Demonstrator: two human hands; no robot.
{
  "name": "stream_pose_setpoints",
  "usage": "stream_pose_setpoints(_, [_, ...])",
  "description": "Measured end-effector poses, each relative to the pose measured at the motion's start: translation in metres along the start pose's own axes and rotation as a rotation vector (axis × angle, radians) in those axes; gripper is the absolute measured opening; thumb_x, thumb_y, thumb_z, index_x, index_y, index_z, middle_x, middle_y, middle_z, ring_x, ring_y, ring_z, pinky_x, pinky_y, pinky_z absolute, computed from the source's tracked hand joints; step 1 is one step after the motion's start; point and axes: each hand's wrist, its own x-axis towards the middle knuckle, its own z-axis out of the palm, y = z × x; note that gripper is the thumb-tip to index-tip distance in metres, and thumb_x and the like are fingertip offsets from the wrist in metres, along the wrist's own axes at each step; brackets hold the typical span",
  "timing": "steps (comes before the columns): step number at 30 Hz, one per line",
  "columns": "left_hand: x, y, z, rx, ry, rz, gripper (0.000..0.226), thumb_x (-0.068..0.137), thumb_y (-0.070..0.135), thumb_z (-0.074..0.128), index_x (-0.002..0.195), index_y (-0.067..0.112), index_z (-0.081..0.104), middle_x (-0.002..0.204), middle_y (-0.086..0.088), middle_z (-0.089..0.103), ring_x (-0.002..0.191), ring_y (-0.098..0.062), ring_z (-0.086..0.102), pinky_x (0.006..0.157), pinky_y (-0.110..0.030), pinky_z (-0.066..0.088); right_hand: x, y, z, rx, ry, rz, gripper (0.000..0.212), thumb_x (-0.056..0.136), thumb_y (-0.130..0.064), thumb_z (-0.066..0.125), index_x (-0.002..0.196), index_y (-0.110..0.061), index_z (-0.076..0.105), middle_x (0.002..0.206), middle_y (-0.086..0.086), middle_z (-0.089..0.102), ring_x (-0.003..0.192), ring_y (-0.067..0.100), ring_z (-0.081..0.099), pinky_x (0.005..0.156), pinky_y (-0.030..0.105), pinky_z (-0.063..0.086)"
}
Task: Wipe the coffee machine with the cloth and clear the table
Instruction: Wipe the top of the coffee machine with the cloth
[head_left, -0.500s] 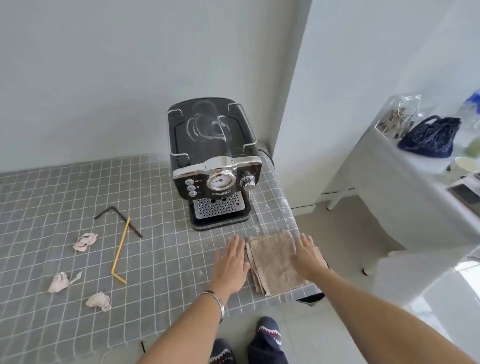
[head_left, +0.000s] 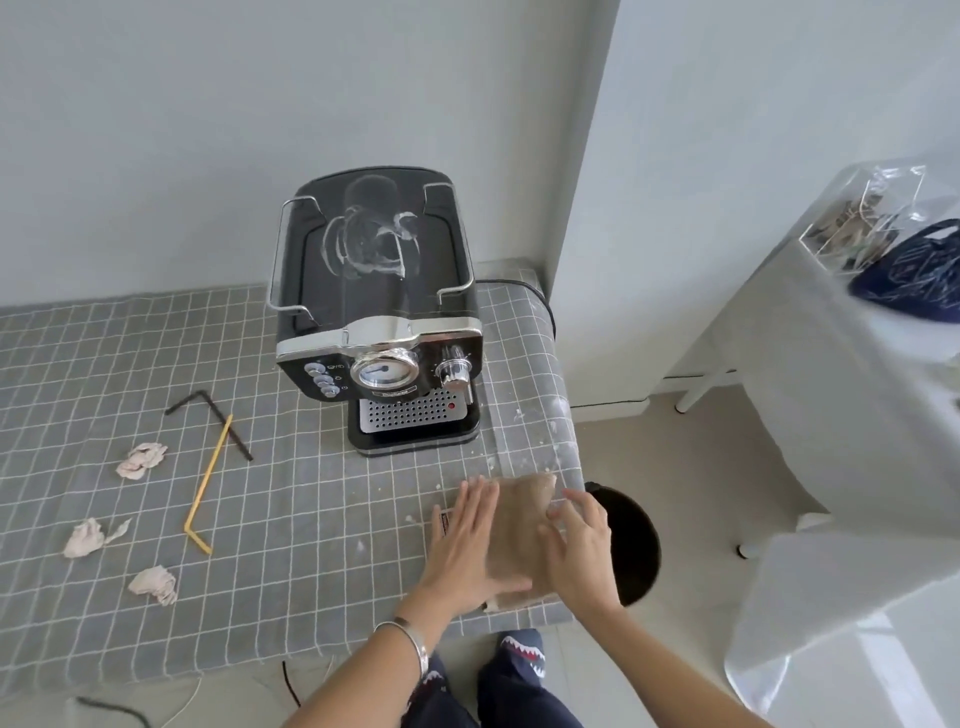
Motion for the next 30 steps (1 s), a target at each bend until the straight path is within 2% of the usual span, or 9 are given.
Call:
stream_pose_setpoints(3, [0.0, 0.015, -0.005, -0.208, 0.114, 0.057, 0.106, 0.073, 0.073, 0.056, 0.153, 0.039, -0.004, 0.163, 0.02, -0.008, 0.148, -0.01, -0.021, 0.116, -0.048, -0.013, -0.003, -0.025, -0.024, 0.097, -0.008, -0.118, 0.003, 0.09, -0.015, 0.064, 0.091, -0.018, 0.063, 0.141, -0.001, 0.043, 0.135, 0.02, 0.032, 0.106, 0.032, 0.027])
stream_pose_setpoints(5, [-0.003, 0.023, -0.015, -0.369, 0.248, 0.107, 0.064, 0.083, 0.071, 0.045, 0.139, 0.042, 0.038, 0.143, 0.026, 0.044, 0.148, -0.007, 0.022, 0.122, -0.044, 0.008, 0.0, -0.04, -0.042, 0.129, 0.02, -0.207, 0.01, 0.089, -0.01, 0.064, 0.088, -0.019, 0.06, 0.141, -0.003, 0.042, 0.136, 0.018, 0.031, 0.106, 0.036, 0.032])
stream_pose_setpoints(7, [-0.009, 0.031, -0.028, -0.45, 0.39, 0.148, 0.039, 0.091, 0.064, 0.041, 0.101, 0.032, 0.061, 0.088, 0.019, 0.066, 0.094, 0.0, 0.057, 0.093, -0.031, 0.038, 0.008, -0.051, -0.06, 0.148, 0.052, -0.271, 0.013, 0.09, -0.008, 0.062, 0.087, -0.019, 0.057, 0.142, -0.006, 0.042, 0.137, 0.012, 0.031, 0.105, 0.033, 0.037])
stream_pose_setpoints(10, [-0.02, 0.038, -0.058, -0.546, 0.466, 0.182, 0.017, 0.094, 0.032, 0.055, 0.078, 0.027, 0.053, 0.063, 0.021, 0.052, 0.06, -0.002, 0.047, 0.061, -0.019, 0.034, 0.023, -0.067, -0.09, 0.234, 0.017, -0.347, 0.015, 0.093, -0.012, 0.059, 0.093, -0.026, 0.054, 0.139, -0.017, 0.049, 0.127, -0.001, 0.047, 0.088, 0.018, 0.048])
stream_pose_setpoints(14, [-0.033, 0.043, -0.123, -0.453, 0.558, 0.307, 0.039, 0.095, 0.053, 0.047, 0.085, 0.016, 0.055, 0.067, 0.016, 0.054, 0.06, -0.004, 0.051, 0.057, -0.023, 0.041, 0.034, -0.106, -0.13, 0.435, -0.151, -0.339, 0.025, 0.087, -0.027, 0.062, 0.1, -0.036, 0.042, 0.106, -0.012, 0.073, 0.102, 0.007, 0.068, 0.081, 0.029, 0.055])
stream_pose_setpoints(17, [-0.042, 0.036, -0.182, -0.315, 0.59, 0.44, 0.045, 0.093, 0.056, 0.046, 0.092, 0.013, 0.06, 0.075, 0.005, 0.063, 0.064, -0.008, 0.054, 0.061, -0.027, 0.046, 0.046, -0.133, -0.149, 0.404, -0.271, -0.347, 0.065, 0.07, -0.03, 0.084, 0.122, -0.043, 0.046, 0.095, -0.004, 0.071, 0.088, 0.012, 0.069, 0.08, 0.023, 0.052])
stream_pose_setpoints(19, [-0.047, 0.031, -0.223, -0.2, 0.65, 0.517, 0.036, 0.089, 0.051, 0.056, 0.09, 0.015, 0.062, 0.072, 0.008, 0.064, 0.061, -0.003, 0.051, 0.059, -0.02, 0.045, 0.054, -0.161, -0.156, 0.312, -0.258, -0.437, 0.051, 0.063, -0.047, 0.084, 0.11, -0.043, 0.065, 0.086, -0.002, 0.068, 0.08, 0.011, 0.067, 0.076, 0.017, 0.047])
stream_pose_setpoints(24, [-0.046, 0.004, -0.302, -0.264, 1.003, 0.562, 0.042, 0.085, 0.052, 0.062, 0.097, 0.013, 0.067, 0.085, 0.004, 0.069, 0.078, -0.009, 0.064, 0.075, -0.019, 0.05, 0.084, -0.247, -0.173, 0.415, 0.012, -0.547, 0.011, 0.074, -0.034, 0.08, 0.075, -0.025, 0.074, 0.087, 0.0, 0.066, 0.079, 0.012, 0.064, 0.069, 0.02, 0.05])
stream_pose_setpoints(30, [-0.007, -0.054, -0.332, -0.515, 1.19, 0.133, 0.033, 0.1, 0.029, 0.045, 0.126, 0.01, 0.054, 0.126, -0.004, 0.057, 0.121, -0.02, 0.05, 0.105, -0.02, 0.034, 0.134, -0.333, -0.172, 0.242, 0.435, -0.51, 0.006, 0.081, -0.019, 0.069, 0.076, -0.015, 0.069, 0.08, -0.014, 0.073, 0.071, 0.006, 0.063, 0.063, 0.015, 0.047])
